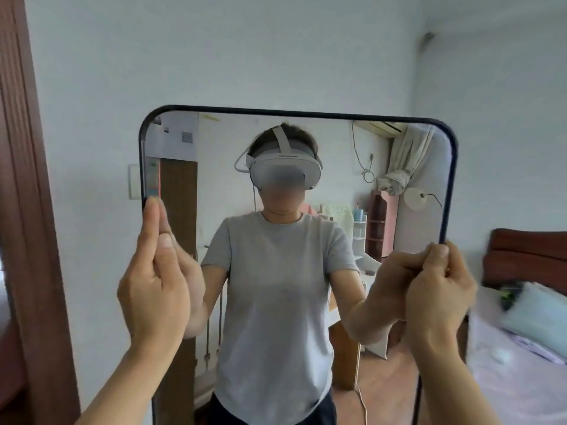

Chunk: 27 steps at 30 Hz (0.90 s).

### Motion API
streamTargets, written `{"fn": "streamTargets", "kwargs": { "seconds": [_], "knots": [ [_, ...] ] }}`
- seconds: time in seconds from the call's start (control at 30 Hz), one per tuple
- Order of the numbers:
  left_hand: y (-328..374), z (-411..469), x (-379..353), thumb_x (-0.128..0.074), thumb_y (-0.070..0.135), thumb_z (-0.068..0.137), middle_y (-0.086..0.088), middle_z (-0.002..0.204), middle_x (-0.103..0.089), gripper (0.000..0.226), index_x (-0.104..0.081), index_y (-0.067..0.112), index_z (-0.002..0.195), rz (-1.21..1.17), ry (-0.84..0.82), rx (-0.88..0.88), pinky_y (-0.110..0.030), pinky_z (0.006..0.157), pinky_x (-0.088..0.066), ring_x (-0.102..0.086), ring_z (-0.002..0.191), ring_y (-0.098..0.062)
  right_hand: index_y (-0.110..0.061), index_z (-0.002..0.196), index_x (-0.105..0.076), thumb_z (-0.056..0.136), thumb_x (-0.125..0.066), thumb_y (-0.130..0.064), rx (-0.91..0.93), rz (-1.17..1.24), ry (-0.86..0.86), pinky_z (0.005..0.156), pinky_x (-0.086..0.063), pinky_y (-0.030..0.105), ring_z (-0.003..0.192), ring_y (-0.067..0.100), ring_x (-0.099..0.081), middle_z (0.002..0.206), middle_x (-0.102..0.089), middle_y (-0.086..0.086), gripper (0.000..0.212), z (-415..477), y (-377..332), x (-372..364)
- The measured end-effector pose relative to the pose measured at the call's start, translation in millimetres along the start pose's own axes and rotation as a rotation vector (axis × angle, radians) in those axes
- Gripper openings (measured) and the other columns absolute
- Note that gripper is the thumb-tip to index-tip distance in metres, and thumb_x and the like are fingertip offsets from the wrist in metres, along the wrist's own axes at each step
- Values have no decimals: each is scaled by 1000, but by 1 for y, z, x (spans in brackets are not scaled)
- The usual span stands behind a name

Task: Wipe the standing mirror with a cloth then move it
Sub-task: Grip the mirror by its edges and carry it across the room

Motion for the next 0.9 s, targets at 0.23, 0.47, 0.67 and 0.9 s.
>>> {"fn": "streamTargets", "kwargs": {
  "seconds": [0.23, 0.47, 0.67, 0.9],
  "knots": [
    [-3, -1, -24, -24, 45, 101, 37, 135, -35, 42, -21, 51, 143, 21, -28, -42, -37, 100, -43, -47, 118, 9, -26, 59, -36, 96, -37, -8, 9, -57, 71, 50, -28, 14, 50, 0, -39, 47, -44, -19, 41, 4, 9, 11],
    [20, -16, -49, -25, 43, 99, 24, 133, -41, 37, -25, 65, 129, 60, -48, -46, -31, 96, -44, -51, 118, -10, -26, 58, -36, 96, -36, -7, 20, -110, 103, 48, -28, 13, 50, 1, -39, 48, -44, -17, 42, 19, 29, 25],
    [11, -23, -81, -29, 38, 101, 21, 132, -40, 38, -30, 51, 136, 1, -70, -19, -23, 95, -38, -43, 116, -3, -25, 57, -37, 95, -36, -10, 6, -134, 99, 49, -26, 17, 50, 2, -36, 48, -44, -16, 41, 39, 48, 27],
    [-2, -23, -110, -30, 32, 100, 16, 130, -39, 42, -37, 31, 141, -13, -82, 1, -30, 89, -40, -44, 110, -9, -29, 66, -42, 94, -37, -20, -1, -190, 151, 63, -33, 26, 63, 5, -41, 60, -44, -14, 30, 54, 60, 17]
  ]
}}
Point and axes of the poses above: each hand's wrist, its own z-axis towards the middle knuckle, its own x-axis out of the back of the hand, y = z × x, the point moved 2 cm from there along z, towards the middle knuckle
